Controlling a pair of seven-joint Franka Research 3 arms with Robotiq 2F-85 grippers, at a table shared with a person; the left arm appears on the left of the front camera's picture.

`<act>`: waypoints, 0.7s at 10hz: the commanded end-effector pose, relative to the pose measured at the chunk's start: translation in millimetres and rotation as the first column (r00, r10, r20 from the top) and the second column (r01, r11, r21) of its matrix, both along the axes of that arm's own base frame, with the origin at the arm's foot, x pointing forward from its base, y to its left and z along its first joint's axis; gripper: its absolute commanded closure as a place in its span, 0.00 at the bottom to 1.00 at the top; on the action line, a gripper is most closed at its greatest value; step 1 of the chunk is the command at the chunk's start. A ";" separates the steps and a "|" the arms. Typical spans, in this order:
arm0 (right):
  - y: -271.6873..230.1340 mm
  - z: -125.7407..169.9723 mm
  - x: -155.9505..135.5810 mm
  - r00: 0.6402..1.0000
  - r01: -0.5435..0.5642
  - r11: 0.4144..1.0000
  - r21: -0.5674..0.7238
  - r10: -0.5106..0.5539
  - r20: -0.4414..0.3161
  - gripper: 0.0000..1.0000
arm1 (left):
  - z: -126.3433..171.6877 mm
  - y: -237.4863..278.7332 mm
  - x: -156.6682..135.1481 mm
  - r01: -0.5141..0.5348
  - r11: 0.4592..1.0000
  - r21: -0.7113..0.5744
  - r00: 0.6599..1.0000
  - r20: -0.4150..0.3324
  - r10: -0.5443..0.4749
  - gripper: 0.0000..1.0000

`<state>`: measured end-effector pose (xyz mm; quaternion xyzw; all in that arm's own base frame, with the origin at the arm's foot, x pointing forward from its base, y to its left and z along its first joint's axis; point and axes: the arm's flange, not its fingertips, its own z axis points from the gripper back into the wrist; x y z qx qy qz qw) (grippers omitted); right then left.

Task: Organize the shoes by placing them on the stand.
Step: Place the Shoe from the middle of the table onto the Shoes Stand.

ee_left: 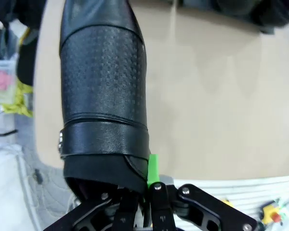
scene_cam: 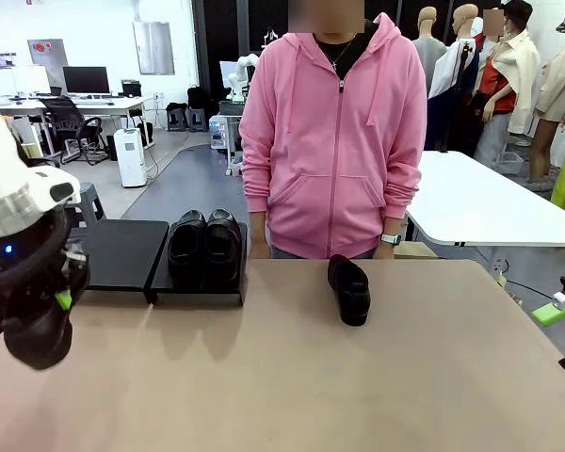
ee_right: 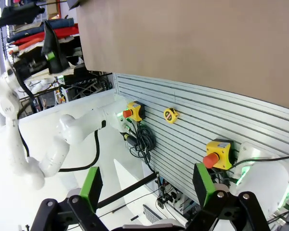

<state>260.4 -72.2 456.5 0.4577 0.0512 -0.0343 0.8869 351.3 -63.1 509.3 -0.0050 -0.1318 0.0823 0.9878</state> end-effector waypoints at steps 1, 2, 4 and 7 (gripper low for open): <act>1.9 4.2 1.7 1.000 0.018 1.000 0.018 -0.018 -0.007 0.00 | 16.0 27.3 117.3 0.036 0.994 0.106 0.998 0.047 -0.042 1.00; 1.9 4.2 1.7 1.000 0.018 1.000 0.018 -0.018 -0.007 0.00 | 4.4 40.7 164.3 0.078 0.984 0.159 0.989 0.113 -0.096 1.00; 1.9 4.2 1.7 1.000 0.018 1.000 0.018 -0.018 -0.007 0.00 | -16.7 54.0 217.2 0.112 0.978 0.176 0.966 0.212 -0.149 1.00; 1.9 4.2 1.7 1.000 0.018 1.000 0.018 -0.018 -0.007 0.00 | -34.2 56.6 252.1 0.048 0.981 0.190 0.952 0.289 -0.103 1.00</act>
